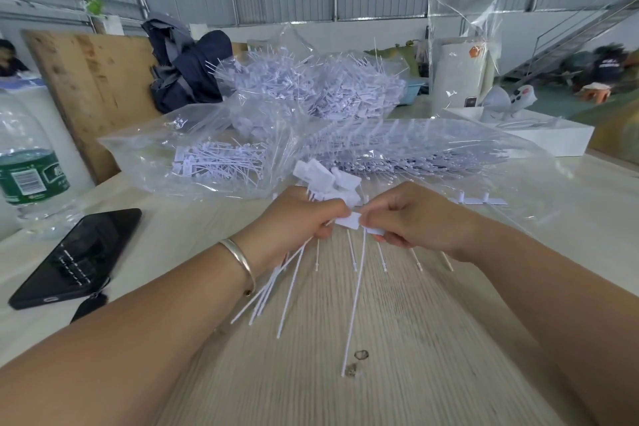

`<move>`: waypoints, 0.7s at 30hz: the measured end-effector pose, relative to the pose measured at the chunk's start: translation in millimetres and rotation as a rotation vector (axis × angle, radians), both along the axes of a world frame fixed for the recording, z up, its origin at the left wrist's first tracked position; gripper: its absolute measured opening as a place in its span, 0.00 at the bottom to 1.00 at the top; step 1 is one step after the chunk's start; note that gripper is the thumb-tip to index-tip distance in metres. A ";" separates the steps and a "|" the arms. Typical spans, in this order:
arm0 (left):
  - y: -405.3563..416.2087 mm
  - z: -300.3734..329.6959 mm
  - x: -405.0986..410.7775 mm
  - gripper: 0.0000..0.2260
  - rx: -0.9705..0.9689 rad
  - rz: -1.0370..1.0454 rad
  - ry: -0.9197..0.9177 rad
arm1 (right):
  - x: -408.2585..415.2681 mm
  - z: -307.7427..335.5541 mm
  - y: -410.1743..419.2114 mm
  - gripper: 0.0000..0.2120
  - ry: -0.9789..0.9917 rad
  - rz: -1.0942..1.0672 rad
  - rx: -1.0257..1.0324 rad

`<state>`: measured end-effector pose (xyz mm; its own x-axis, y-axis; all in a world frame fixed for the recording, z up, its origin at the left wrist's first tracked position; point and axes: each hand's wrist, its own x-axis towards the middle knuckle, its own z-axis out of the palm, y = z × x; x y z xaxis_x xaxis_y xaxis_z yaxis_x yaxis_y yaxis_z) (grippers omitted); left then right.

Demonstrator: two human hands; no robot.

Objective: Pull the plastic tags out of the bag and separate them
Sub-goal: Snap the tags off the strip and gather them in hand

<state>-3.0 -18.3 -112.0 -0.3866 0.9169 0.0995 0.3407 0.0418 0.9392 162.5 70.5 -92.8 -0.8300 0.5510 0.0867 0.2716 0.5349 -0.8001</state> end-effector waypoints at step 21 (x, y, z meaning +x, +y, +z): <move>2.8 -4.3 -18.9 0.10 -0.058 -0.007 -0.181 | 31.6 19.2 32.9 0.06 -0.277 -0.031 0.139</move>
<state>-22.0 -15.5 -116.4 -0.3869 0.9218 -0.0237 0.1671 0.0954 0.9813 194.1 103.4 -73.6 -0.8157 0.5749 -0.0640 0.4867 0.6221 -0.6132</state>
